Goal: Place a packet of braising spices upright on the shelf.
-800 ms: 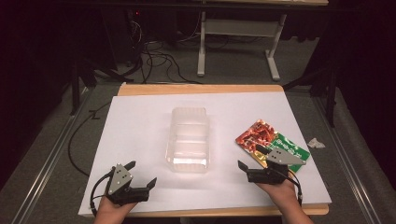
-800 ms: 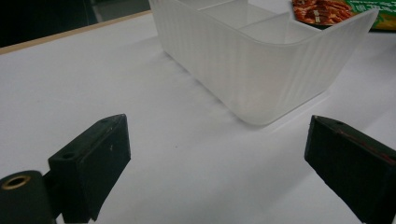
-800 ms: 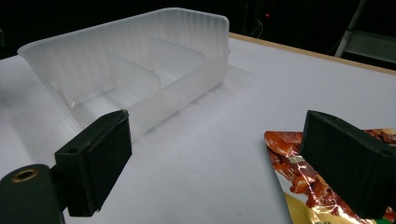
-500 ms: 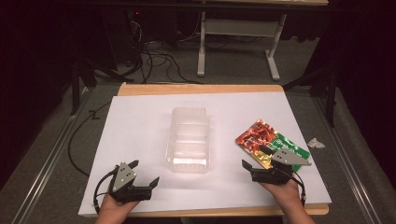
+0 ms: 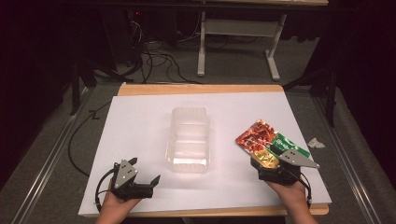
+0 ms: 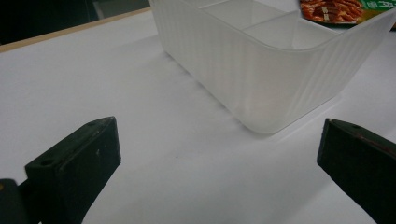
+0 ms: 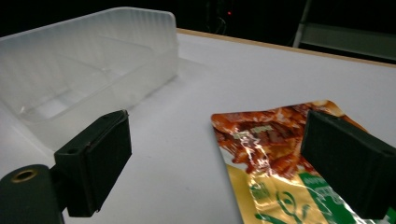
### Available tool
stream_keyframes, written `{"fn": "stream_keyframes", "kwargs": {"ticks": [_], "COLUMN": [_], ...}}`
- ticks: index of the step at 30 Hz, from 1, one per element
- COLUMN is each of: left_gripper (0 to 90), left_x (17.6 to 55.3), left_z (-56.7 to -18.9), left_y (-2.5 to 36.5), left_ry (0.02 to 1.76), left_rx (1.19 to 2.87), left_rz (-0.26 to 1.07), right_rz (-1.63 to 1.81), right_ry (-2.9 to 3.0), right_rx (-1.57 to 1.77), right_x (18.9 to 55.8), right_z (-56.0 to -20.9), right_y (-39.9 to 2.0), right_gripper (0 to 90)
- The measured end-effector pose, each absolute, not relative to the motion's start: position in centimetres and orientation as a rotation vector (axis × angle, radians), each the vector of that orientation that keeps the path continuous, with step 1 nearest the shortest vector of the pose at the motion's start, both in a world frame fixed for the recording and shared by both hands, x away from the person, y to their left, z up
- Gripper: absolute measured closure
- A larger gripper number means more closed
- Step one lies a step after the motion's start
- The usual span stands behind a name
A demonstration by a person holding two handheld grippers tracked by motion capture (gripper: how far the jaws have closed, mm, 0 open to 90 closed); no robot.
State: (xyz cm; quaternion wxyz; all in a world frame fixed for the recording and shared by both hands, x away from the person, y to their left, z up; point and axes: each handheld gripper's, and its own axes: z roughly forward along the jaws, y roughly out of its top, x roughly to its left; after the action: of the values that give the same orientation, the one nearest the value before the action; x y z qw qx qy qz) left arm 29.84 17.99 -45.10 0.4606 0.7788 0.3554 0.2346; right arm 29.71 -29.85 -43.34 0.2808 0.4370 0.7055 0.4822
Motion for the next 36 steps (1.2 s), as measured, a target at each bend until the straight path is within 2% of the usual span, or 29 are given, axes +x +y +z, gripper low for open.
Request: {"fn": "stream_keyframes", "kwargs": {"ticks": [13,36], "left_gripper": [0.0,4.2], "left_x": [31.4,31.6], "left_z": [-45.1,-44.7], "left_y": [17.3,16.6], "left_ry": [0.908,0.855], "left_rx": [1.914,1.912], "left_rz": [0.499,0.545], "right_rz": [1.188,1.174], "right_ry": [1.763,1.602], "right_rx": [1.409,1.763], "right_x": [29.1,29.1], "right_z": [-44.2,-45.9], "right_y": [-35.4,-41.5], "right_gripper": [8.8,5.7]}}
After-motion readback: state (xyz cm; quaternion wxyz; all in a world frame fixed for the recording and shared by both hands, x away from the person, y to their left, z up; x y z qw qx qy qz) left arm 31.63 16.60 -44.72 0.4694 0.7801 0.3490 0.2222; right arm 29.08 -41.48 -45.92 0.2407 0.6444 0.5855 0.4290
